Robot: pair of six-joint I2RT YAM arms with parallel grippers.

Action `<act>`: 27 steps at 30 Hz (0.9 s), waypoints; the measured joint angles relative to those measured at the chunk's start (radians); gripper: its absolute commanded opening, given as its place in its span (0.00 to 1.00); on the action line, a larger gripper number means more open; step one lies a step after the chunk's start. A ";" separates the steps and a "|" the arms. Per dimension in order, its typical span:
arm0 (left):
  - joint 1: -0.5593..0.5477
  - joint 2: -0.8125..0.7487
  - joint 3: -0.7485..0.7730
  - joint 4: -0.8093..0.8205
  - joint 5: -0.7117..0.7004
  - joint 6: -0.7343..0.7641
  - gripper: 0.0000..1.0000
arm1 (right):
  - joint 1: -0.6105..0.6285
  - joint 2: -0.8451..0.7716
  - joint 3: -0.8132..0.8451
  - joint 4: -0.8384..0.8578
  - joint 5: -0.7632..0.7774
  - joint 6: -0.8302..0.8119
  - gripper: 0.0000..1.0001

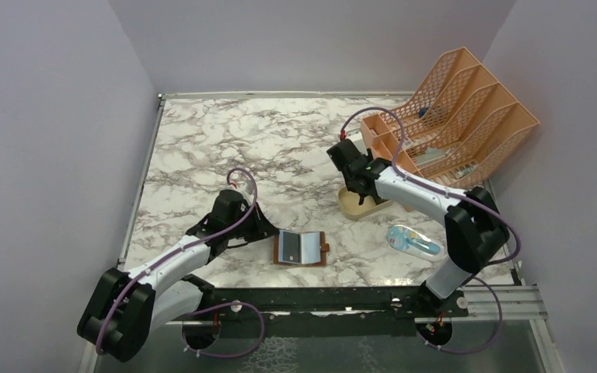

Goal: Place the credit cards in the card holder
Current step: Pick up the credit card from the storage box.

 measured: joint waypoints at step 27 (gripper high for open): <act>0.000 0.025 0.015 0.002 0.010 0.011 0.00 | -0.088 0.180 0.023 -0.085 0.171 -0.059 0.33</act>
